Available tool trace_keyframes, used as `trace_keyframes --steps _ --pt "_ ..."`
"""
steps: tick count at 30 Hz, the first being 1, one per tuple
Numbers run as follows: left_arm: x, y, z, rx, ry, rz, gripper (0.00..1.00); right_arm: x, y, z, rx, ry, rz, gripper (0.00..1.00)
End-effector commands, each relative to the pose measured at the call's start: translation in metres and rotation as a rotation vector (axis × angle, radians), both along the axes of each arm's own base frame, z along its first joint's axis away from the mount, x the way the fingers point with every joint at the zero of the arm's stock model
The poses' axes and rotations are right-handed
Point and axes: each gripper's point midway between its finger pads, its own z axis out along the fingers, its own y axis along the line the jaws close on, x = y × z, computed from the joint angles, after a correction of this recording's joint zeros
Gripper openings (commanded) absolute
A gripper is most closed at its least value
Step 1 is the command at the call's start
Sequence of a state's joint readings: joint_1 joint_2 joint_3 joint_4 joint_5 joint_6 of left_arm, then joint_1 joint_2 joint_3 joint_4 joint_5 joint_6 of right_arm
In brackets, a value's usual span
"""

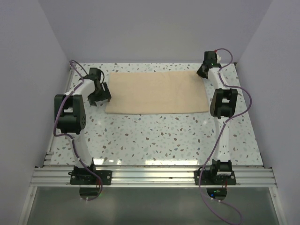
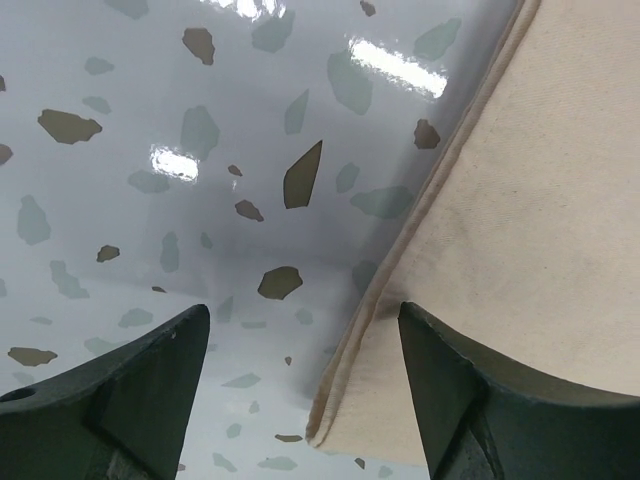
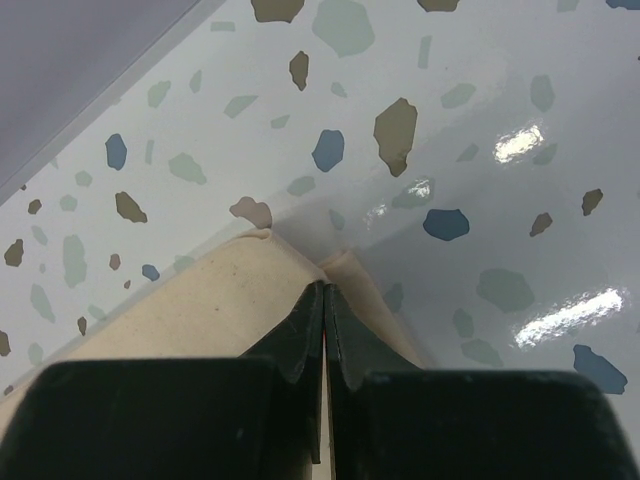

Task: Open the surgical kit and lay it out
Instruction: Open the surgical kit at the center of the board.

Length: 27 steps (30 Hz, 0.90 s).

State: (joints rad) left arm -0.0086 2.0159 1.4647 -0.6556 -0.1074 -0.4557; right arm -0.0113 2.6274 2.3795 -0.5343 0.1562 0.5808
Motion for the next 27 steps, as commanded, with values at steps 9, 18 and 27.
trace_keyframes --steps 9,18,27 --pt "0.048 0.019 0.105 0.095 -0.232 0.011 0.80 -0.024 0.039 0.081 -0.005 -0.073 0.103 0.00" --pt "0.032 0.012 0.148 0.051 -0.354 0.025 0.81 -0.073 0.128 0.137 0.019 -0.109 0.287 0.00" --pt "-0.014 0.015 0.189 0.053 -0.462 0.059 0.81 -0.177 0.203 0.145 0.090 -0.034 0.486 0.00"
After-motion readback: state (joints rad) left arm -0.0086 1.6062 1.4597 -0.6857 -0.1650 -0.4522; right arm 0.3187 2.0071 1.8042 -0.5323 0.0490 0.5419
